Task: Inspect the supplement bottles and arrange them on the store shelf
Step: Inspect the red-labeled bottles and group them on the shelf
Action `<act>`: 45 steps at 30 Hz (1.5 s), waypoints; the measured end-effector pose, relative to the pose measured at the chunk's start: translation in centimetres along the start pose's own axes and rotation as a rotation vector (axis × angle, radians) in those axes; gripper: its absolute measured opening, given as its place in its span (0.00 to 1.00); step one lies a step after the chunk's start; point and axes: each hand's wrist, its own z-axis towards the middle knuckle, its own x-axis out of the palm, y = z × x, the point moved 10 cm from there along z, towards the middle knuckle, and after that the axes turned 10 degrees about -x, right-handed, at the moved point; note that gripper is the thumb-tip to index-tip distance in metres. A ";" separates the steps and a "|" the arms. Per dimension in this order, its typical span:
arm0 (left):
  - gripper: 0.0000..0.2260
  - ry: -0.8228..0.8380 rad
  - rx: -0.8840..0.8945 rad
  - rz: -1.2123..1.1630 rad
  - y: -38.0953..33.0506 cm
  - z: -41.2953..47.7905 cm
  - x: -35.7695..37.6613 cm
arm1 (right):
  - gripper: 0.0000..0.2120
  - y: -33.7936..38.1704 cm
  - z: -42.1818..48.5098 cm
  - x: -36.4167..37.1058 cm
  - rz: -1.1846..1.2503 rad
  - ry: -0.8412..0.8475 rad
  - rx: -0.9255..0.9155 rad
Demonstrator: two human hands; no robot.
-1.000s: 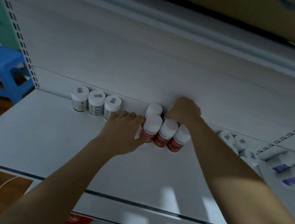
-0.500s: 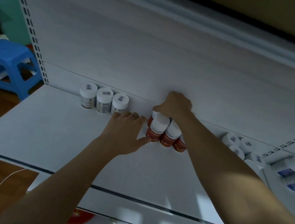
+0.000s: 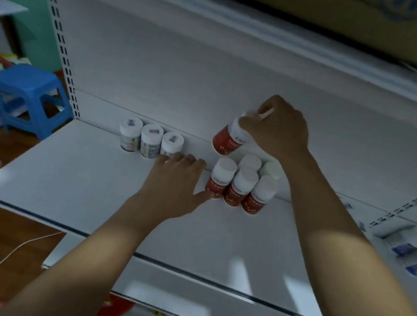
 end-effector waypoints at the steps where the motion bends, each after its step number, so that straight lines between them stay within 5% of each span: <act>1: 0.26 -0.025 0.001 -0.011 -0.7 -0.2 -0.8 | 0.14 0.0 -0.9 -1.2 0.031 -0.020 -0.007; 7: 0.28 -0.148 0.031 -0.116 -6.2 -3.1 -4.9 | 0.09 -2.8 -7.7 -6.8 0.309 -0.082 0.056; 14: 0.47 0.111 0.078 -0.313 -15.2 -8.4 -3.9 | 0.08 -9.0 -16.7 -9.3 0.516 -0.131 0.241; 21: 0.51 0.269 0.178 -0.578 -21.4 -14.3 -2.0 | 0.08 -12.8 -24.3 -9.4 0.854 -0.071 0.343; 25: 0.55 0.341 0.149 -0.623 -23.4 -17.1 -0.9 | 0.27 -14.3 -27.6 -9.1 0.948 -0.006 0.392; 28: 0.60 0.375 0.152 -0.622 -25.0 -18.7 -0.4 | 0.29 -14.7 -29.5 -9.1 0.995 0.026 0.387; 32: 0.57 0.368 0.166 -0.664 -26.7 -20.0 -0.2 | 0.30 -15.6 -31.6 -9.0 1.043 0.007 0.391; 38: 0.55 0.309 0.092 -0.778 -27.1 -21.6 -0.5 | 0.18 -16.2 -34.4 -8.3 1.280 0.117 0.337; 45: 0.57 0.344 0.072 -0.811 -27.9 -21.9 -0.2 | 0.29 -15.9 -37.4 -6.9 1.375 0.312 0.288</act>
